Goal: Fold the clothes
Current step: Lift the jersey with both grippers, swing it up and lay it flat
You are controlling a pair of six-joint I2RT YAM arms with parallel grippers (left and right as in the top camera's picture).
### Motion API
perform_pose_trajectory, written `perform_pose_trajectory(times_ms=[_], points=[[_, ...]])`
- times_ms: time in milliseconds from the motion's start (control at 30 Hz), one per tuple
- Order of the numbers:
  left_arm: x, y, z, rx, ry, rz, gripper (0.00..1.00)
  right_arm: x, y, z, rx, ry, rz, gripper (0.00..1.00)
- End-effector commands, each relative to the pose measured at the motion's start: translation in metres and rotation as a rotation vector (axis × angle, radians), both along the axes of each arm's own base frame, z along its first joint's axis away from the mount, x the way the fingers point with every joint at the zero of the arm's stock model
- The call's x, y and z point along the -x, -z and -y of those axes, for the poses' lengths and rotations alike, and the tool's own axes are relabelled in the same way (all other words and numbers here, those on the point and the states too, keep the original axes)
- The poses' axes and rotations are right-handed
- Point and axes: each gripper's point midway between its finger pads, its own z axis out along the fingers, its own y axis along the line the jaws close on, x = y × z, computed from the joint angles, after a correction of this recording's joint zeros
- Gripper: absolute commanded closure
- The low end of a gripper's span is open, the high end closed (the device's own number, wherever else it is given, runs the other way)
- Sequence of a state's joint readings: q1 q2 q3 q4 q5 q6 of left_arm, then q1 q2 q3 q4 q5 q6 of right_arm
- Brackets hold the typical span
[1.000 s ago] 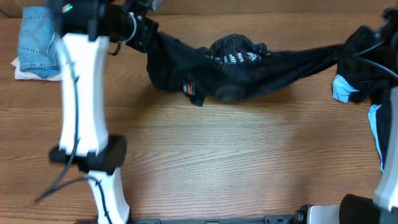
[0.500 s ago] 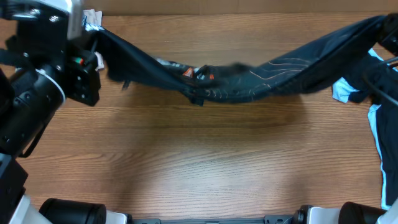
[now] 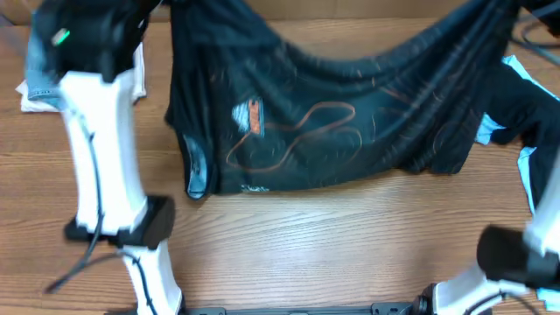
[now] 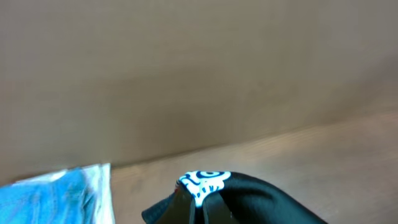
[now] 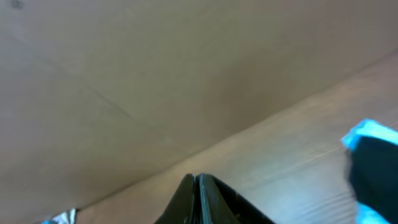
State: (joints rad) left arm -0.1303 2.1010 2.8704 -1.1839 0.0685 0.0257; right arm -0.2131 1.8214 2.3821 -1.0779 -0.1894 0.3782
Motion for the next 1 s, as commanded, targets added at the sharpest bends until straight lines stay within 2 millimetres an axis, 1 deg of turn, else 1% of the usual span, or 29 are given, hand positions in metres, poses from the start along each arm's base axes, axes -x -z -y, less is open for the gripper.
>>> perform_pose_trajectory(times_ms=[0, 33, 100, 167, 233, 267, 300, 333, 367, 400, 433, 467, 500, 567, 600, 700, 733, 833, 900, 933, 967], points=[[-0.043, 0.010, -0.008, 0.056, -0.056, 0.052, 0.96, -0.036, 0.006, -0.025, -0.058, -0.119, 0.050, 0.96], [-0.053, 0.005, -0.007, 0.070, -0.060, 0.091, 0.96, -0.043, 0.003, -0.027, -0.071, -0.126, 0.080, 0.96], [-0.060, -0.017, -0.010, 0.107, -0.070, 0.180, 0.96, -0.049, -0.011, -0.028, -0.081, -0.126, 0.138, 0.96], [-0.049, -0.056, -0.015, 0.119, -0.076, 0.295, 0.96, -0.042, -0.035, -0.026, -0.063, -0.122, 0.203, 0.96], [-0.026, -0.101, -0.026, 0.126, -0.106, 0.410, 0.96, -0.025, -0.062, -0.014, -0.047, -0.096, 0.252, 0.96], [-0.009, -0.122, -0.031, 0.118, -0.111, 0.458, 0.96, -0.015, -0.074, -0.006, -0.039, -0.077, 0.271, 0.96], [0.007, -0.137, -0.036, 0.112, -0.114, 0.488, 0.96, -0.004, -0.084, 0.001, -0.033, -0.057, 0.283, 0.96], [0.023, -0.149, -0.041, 0.112, -0.121, 0.502, 0.96, 0.006, -0.091, 0.008, -0.029, -0.039, 0.286, 0.96], [0.037, -0.155, -0.045, 0.111, -0.128, 0.503, 0.96, 0.014, -0.094, 0.014, -0.025, -0.023, 0.281, 0.96], [0.048, -0.157, -0.049, 0.108, -0.134, 0.492, 0.96, 0.020, -0.094, 0.018, -0.020, -0.012, 0.270, 0.96], [0.056, -0.155, -0.049, 0.106, -0.134, 0.469, 0.96, 0.024, -0.091, 0.020, -0.014, -0.009, 0.250, 0.96], [0.061, -0.149, -0.049, 0.102, -0.131, 0.436, 0.96, 0.026, -0.084, 0.020, -0.016, -0.007, 0.222, 0.96], [0.063, -0.139, -0.049, 0.096, -0.133, 0.391, 0.96, 0.027, -0.075, 0.020, -0.020, -0.009, 0.186, 0.96], [0.065, -0.108, -0.049, 0.085, -0.135, 0.267, 0.96, 0.027, -0.052, 0.017, -0.028, -0.015, 0.105, 0.96], [0.066, -0.089, -0.048, 0.077, -0.136, 0.194, 0.96, 0.027, -0.040, 0.017, -0.030, -0.012, 0.062, 0.96], [0.064, -0.024, -0.047, 0.077, -0.156, -0.055, 0.96, 0.029, -0.005, 0.020, -0.037, 0.016, -0.062, 0.96], [0.063, -0.006, -0.047, 0.073, -0.161, -0.120, 0.95, 0.031, 0.007, 0.021, -0.041, 0.029, -0.106, 0.96], [0.059, 0.060, -0.047, 0.065, -0.186, -0.359, 0.91, 0.035, 0.043, 0.018, -0.045, 0.021, -0.232, 0.96], [0.057, 0.099, -0.045, 0.070, -0.202, -0.500, 0.91, 0.039, 0.065, 0.018, -0.052, 0.026, -0.310, 0.96], [0.055, 0.113, -0.043, 0.070, -0.195, -0.547, 0.91, 0.041, 0.076, 0.019, -0.052, 0.037, -0.348, 0.96], [0.049, 0.128, -0.039, 0.079, -0.179, -0.586, 0.94, 0.044, 0.085, 0.021, -0.052, 0.047, -0.382, 0.96]])
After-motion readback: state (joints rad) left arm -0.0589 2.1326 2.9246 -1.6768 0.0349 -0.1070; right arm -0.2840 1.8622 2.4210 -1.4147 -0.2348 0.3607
